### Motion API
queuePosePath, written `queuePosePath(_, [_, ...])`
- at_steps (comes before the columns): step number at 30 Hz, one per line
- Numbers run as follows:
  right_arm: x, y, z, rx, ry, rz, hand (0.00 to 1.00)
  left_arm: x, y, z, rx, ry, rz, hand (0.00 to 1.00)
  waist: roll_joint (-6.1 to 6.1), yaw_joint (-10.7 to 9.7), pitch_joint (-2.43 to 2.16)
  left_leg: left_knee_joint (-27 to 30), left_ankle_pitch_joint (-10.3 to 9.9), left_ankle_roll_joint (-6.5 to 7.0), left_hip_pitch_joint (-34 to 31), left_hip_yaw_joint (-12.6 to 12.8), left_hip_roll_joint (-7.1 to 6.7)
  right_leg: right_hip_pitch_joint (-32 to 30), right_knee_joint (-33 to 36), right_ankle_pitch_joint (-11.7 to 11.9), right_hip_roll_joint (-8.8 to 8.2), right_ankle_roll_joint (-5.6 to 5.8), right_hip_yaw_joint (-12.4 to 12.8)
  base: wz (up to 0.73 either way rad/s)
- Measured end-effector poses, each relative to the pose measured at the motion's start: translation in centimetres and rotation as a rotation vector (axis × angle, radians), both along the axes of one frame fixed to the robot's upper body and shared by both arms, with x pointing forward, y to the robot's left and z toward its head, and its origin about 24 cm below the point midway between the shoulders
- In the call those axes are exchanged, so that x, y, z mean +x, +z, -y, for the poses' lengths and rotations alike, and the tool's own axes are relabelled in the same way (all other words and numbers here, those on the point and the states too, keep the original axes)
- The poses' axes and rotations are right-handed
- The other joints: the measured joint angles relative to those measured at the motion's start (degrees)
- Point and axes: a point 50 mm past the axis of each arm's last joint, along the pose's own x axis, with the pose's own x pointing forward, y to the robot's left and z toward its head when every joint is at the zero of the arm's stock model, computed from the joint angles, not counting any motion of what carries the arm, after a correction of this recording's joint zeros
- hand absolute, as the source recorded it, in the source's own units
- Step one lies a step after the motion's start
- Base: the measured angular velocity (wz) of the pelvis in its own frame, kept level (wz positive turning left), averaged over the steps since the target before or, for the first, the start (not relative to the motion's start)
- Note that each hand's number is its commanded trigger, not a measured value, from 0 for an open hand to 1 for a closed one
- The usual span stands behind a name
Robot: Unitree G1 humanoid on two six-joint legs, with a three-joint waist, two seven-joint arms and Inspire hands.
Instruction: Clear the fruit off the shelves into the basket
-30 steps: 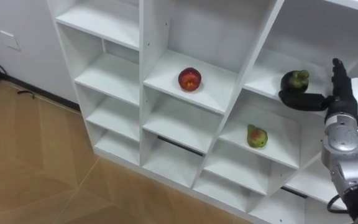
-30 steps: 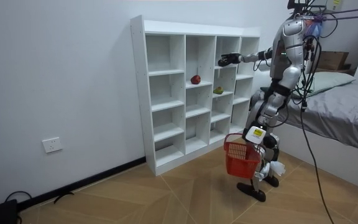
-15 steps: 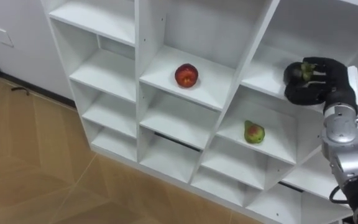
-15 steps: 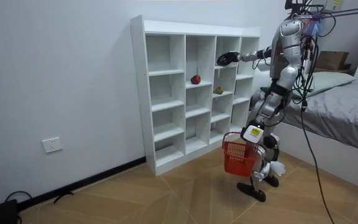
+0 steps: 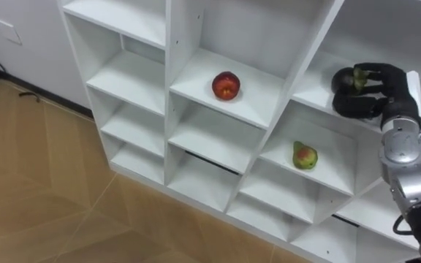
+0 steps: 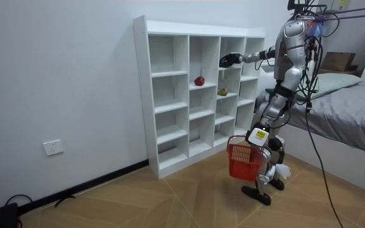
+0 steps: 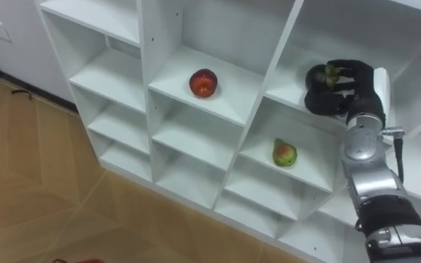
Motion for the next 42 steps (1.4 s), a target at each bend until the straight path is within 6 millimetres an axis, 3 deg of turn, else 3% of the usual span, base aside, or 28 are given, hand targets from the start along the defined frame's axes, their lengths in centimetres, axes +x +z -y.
queuePosePath(7, [0.2, 0.3, -0.2, -0.002, 0.017, 0.008, 1.0, 2.5, 0.1, 1.1, -0.04, -0.075, 0.051, 1.0, -0.2, -0.23, 0.04, 0.01, 0.08, -0.1, -0.7, 0.13, 0.16, -0.61, 0.09, 0.1, 0.11, -0.16, 0.02, 0.0])
queuePosePath(13, [0.5, 0.5, -0.7, -0.019, 0.052, 0.007, 1.0, 6.3, 1.2, 2.9, -0.123, -0.128, 0.206, 1.0, -0.67, -1.49, 0.15, 0.44, 0.09, -0.1, -0.8, 0.19, 0.15, -0.61, 0.12, 0.1, 0.05, -0.16, 0.03, 0.0])
queuePosePath(21, [1.1, 1.1, -4.2, -0.043, 0.177, 0.048, 1.0, 10.4, 3.4, 6.7, -0.283, -0.175, 0.408, 1.0, -1.01, -4.45, 0.15, 0.14, 0.1, -0.07, -0.52, 1.43, 0.3, -0.86, 0.13, 0.1, 0.11, -0.16, 0.96, -0.04])
queuePosePath(29, [0.3, 1.8, -6.5, -0.043, 0.269, 0.122, 1.0, 11.7, 4.2, 8.8, -0.353, -0.261, 0.471, 1.0, -1.0, -6.81, 0.12, -0.61, 0.11, -0.06, 0.37, 1.74, 0.36, -0.64, 0.09, 0.1, 0.12, -0.16, 1.8, -0.05])
queuePosePath(34, [-1.2, 0.8, -8.3, -0.026, 0.316, 0.127, 1.0, 12.7, 5.1, 9.7, -0.376, -0.289, 0.519, 1.0, -0.04, -8.49, -0.1, -0.48, 0.11, -0.05, 0.24, 1.93, 0.31, -0.65, 0.1, 0.11, 0.12, -0.16, 1.66, 0.01])
queuePosePath(37, [-2.1, 0.3, -8.5, -0.015, 0.327, 0.123, 1.0, 13.5, 5.7, 10.4, -0.405, -0.289, 0.555, 1.0, 1.21, -8.48, -0.39, -0.55, 0.11, -0.05, 0.26, 2.03, 0.32, -0.69, 0.09, 0.11, 0.08, -0.16, 1.69, 0.0])
queuePosePath(39, [-3.3, -0.1, -8.7, -0.008, 0.344, 0.13, 1.0, 13.8, 6.0, 10.9, -0.424, -0.286, 0.579, 1.0, 2.21, -8.65, -0.93, -0.66, 0.11, -0.05, 0.45, 2.07, 0.35, -0.57, 0.09, 0.1, 0.14, -0.16, 1.72, 0.0])
queuePosePath(42, [-4.6, -1.0, -9.2, 0.01, 0.364, 0.105, 1.0, 13.9, 6.2, 11.5, -0.464, -0.257, 0.596, 1.0, 2.99, -8.79, -1.01, -0.78, 0.15, -0.04, 0.68, 2.21, 0.35, -0.46, 0.11, 0.1, 0.13, -0.16, 1.91, -0.01])
